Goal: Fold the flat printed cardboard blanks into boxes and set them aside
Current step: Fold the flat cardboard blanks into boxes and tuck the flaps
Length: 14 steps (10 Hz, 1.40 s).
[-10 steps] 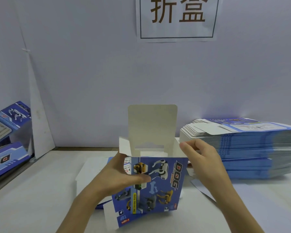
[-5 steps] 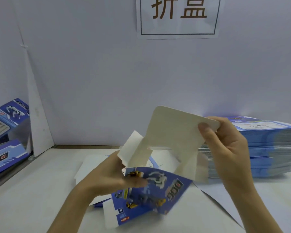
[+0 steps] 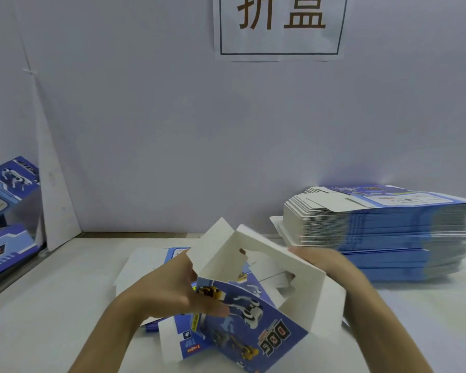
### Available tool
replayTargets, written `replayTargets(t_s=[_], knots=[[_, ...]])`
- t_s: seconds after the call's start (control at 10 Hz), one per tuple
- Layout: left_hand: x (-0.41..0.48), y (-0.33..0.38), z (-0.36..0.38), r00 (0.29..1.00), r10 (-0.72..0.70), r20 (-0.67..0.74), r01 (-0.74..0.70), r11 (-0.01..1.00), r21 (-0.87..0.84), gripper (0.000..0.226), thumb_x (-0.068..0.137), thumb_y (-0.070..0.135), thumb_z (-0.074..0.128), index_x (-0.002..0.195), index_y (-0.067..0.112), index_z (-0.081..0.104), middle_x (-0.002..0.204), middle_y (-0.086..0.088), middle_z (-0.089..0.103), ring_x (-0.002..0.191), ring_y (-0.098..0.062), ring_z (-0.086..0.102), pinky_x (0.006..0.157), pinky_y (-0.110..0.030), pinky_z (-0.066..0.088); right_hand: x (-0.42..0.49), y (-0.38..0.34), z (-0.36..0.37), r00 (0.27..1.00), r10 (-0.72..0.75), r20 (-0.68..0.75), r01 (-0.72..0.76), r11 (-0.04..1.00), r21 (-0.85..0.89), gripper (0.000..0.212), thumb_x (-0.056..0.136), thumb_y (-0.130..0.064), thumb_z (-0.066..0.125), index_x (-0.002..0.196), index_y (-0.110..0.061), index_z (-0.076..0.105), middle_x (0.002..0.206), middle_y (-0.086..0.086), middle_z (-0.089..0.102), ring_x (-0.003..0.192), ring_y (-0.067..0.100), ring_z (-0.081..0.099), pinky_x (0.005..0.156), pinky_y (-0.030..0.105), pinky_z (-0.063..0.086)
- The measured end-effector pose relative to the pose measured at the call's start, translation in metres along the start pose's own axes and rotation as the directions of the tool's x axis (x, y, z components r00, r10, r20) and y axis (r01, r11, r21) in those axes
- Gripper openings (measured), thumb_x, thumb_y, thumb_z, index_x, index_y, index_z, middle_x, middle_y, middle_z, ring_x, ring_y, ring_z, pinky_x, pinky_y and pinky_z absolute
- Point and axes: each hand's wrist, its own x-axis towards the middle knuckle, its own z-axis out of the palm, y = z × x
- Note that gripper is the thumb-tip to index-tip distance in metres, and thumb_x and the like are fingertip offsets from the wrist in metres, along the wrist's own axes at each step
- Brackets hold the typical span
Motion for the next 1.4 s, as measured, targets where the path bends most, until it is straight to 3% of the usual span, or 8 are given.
replayTargets(t_s=[0.1, 0.2, 0.3, 0.4, 0.7, 1.0, 1.2, 1.4], knots=[[-0.003, 0.005, -0.007, 0.994, 0.047, 0.100, -0.020, 0.966, -0.258, 0.017, 0.082, 0.012, 0.074, 0.084, 0.013, 0.057, 0.079, 0.015, 0.074, 0.081, 0.003, 0.067, 0.059, -0.009, 0.048, 0.004, -0.012, 0.012, 0.993, -0.087, 0.082, 0.108, 0.946, -0.304, 0.010, 0.090, -0.020, 0.064, 0.081, -0.018, 0.062, 0.080, -0.004, 0.063, 0.068, 0.004, 0.054, 0.061, 0.010, 0.043], [-0.001, -0.002, -0.004, 0.983, 0.138, 0.123, -0.076, 0.907, -0.415, 0.044, 0.074, 0.015, 0.082, 0.099, 0.037, 0.052, 0.079, 0.043, 0.061, 0.080, 0.022, 0.058, 0.059, -0.001, 0.044, 0.011, -0.008, 0.014, 0.982, -0.178, 0.063, 0.185, 0.975, -0.122, 0.017, 0.093, -0.022, 0.063, 0.093, -0.005, 0.064, 0.057, -0.007, 0.067, 0.045, 0.002, 0.058, 0.040, 0.010, 0.041], [0.001, -0.002, -0.003, 0.990, 0.115, 0.087, -0.063, 0.885, -0.460, 0.052, 0.070, 0.020, 0.085, 0.106, 0.039, 0.052, 0.084, 0.037, 0.065, 0.084, 0.017, 0.060, 0.062, -0.004, 0.047, 0.003, -0.009, 0.013, 0.936, -0.324, 0.138, 0.312, 0.945, 0.099, 0.022, 0.091, -0.018, 0.063, 0.113, -0.020, 0.064, 0.086, 0.003, 0.076, 0.066, 0.014, 0.072, 0.049, 0.026, 0.054], [0.000, -0.002, -0.003, 0.989, 0.114, 0.091, -0.062, 0.892, -0.448, 0.050, 0.071, 0.022, 0.084, 0.101, 0.041, 0.049, 0.080, 0.039, 0.064, 0.081, 0.019, 0.059, 0.058, -0.003, 0.047, 0.000, -0.014, 0.012, 0.862, -0.496, 0.104, 0.485, 0.867, 0.115, 0.031, 0.089, -0.011, 0.064, 0.111, -0.033, 0.067, 0.089, 0.001, 0.076, 0.072, 0.016, 0.073, 0.053, 0.027, 0.057], [-0.004, 0.008, -0.002, 0.994, 0.089, 0.064, -0.062, 0.935, -0.350, 0.046, 0.070, 0.031, 0.083, 0.098, 0.042, 0.048, 0.080, 0.035, 0.060, 0.076, 0.015, 0.059, 0.057, -0.002, 0.044, -0.008, -0.019, 0.006, 0.700, -0.712, 0.061, 0.714, 0.699, -0.025, 0.022, 0.075, -0.021, 0.065, 0.079, -0.038, 0.078, 0.082, -0.010, 0.075, 0.076, 0.005, 0.065, 0.065, 0.018, 0.054], [-0.007, 0.011, -0.004, 0.988, 0.131, 0.076, -0.097, 0.934, -0.345, 0.048, 0.070, 0.033, 0.083, 0.099, 0.048, 0.048, 0.087, 0.038, 0.058, 0.083, 0.014, 0.059, 0.066, -0.003, 0.045, -0.031, -0.044, 0.004, 0.744, -0.660, 0.101, 0.663, 0.749, 0.011, 0.027, 0.067, -0.050, 0.065, 0.074, -0.026, 0.075, 0.067, -0.008, 0.068, 0.056, 0.005, 0.055, 0.046, 0.018, 0.046], [-0.004, 0.008, -0.001, 0.987, 0.140, 0.073, -0.097, 0.904, -0.417, 0.052, 0.069, 0.025, 0.085, 0.102, 0.045, 0.049, 0.090, 0.036, 0.064, 0.087, 0.017, 0.059, 0.063, -0.002, 0.046, -0.036, -0.050, -0.005, 0.779, -0.483, 0.400, 0.575, 0.804, -0.151, 0.075, 0.042, -0.074, 0.081, 0.102, -0.030, 0.077, 0.096, 0.004, 0.075, 0.081, 0.011, 0.067, 0.076, 0.031, 0.057], [-0.004, 0.009, -0.001, 0.985, 0.147, 0.090, -0.093, 0.893, -0.440, 0.053, 0.069, 0.025, 0.084, 0.109, 0.039, 0.051, 0.090, 0.037, 0.065, 0.089, 0.015, 0.060, 0.066, -0.003, 0.047, -0.040, -0.049, 0.007, 0.719, -0.645, 0.258, 0.694, 0.678, -0.240, 0.017, 0.064, -0.047, 0.066, 0.077, -0.045, 0.077, 0.079, -0.010, 0.074, 0.071, 0.000, 0.062, 0.062, 0.015, 0.049]])
